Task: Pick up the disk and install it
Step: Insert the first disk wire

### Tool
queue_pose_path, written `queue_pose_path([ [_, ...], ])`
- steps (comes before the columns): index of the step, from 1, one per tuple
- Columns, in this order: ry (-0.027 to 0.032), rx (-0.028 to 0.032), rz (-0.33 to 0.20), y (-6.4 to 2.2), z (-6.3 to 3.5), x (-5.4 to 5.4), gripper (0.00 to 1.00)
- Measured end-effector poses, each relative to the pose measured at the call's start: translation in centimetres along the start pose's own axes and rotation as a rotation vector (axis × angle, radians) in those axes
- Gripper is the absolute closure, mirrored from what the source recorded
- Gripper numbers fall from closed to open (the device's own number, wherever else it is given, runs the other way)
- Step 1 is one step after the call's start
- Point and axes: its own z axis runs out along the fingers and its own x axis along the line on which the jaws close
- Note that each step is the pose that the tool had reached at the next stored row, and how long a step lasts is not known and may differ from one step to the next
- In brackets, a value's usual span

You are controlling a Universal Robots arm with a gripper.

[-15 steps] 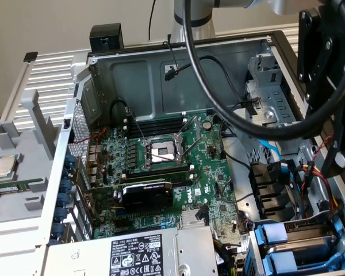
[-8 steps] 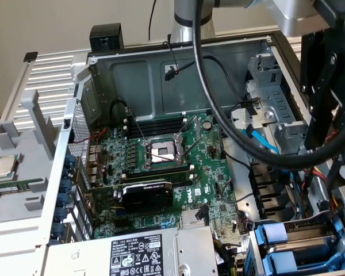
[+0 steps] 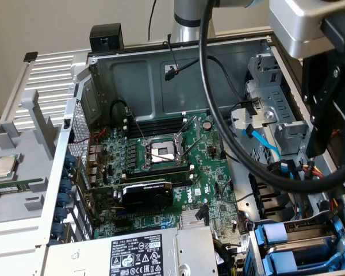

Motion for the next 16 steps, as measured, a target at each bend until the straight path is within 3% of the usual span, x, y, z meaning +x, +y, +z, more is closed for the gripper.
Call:
queue_pose_path([
  [4, -0.0104, 0.0009, -0.008, -0.22, 0.00, 0.3, 0.51],
  [16, -0.0187, 0.0010, -0.023, -0.66, 0.00, 1.9, 0.51],
])
